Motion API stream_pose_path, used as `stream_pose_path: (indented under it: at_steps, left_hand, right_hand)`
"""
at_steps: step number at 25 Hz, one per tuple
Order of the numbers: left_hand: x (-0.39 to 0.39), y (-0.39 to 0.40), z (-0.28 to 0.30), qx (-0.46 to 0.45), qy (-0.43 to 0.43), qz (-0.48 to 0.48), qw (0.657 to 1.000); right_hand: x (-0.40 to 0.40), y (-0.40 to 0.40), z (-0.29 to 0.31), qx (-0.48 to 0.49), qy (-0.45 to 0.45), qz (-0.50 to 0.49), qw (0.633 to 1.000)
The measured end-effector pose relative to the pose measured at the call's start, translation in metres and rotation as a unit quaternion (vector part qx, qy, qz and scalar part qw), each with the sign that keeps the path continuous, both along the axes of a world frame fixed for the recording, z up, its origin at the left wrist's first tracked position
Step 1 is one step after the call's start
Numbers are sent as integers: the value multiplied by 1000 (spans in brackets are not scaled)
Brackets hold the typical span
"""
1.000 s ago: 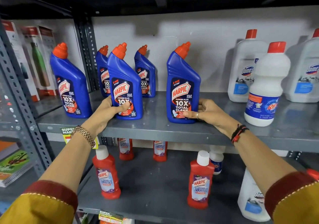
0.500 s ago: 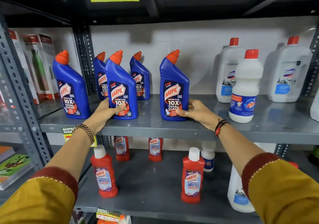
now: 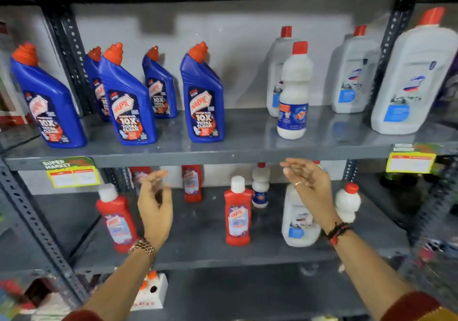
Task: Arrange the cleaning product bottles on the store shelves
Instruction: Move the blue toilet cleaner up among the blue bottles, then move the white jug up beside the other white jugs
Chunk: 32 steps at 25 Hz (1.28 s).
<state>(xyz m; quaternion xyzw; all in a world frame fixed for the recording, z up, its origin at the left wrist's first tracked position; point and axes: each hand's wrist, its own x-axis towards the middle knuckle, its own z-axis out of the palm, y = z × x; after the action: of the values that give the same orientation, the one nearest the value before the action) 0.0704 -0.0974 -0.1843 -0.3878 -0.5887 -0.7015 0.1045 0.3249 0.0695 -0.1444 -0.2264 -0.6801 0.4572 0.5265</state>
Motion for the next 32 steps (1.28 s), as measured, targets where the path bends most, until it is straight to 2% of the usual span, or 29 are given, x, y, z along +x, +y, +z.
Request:
stream_pose_path:
  at_steps: [5, 9, 14, 17, 20, 24, 29, 32]
  left_hand:
    - [76, 31, -75, -101, -56, -87, 990]
    - [131, 63, -119, -205, -101, -190, 955]
    - [144, 134, -139, -315, -134, -291, 893]
    - [141, 180, -147, -359, -151, -325, 862]
    - [136, 219, -155, -365, -163, -348, 848]
    - [138, 245, -157, -382, -153, -387, 825]
    - [149, 239, -153, -374, -140, -332, 855]
    - [163, 214, -148, -355, -153, -330, 861]
  right_hand:
    - [86, 19, -72, -51, -89, -94, 990]
    - [114, 41, -119, -80, -169, -150, 971]
    - [104, 83, -143, -143, -240, -131, 951]
    - [90, 103, -151, -163, -276, -84, 943]
    - [77, 125, -163, -161, -290, -58, 941]
    - [68, 145, -172, -147, -302, -87, 938]
    - [67, 140, -173, -124, -303, -124, 937]
    - [78, 125, -173, -106, -295, -127, 941]
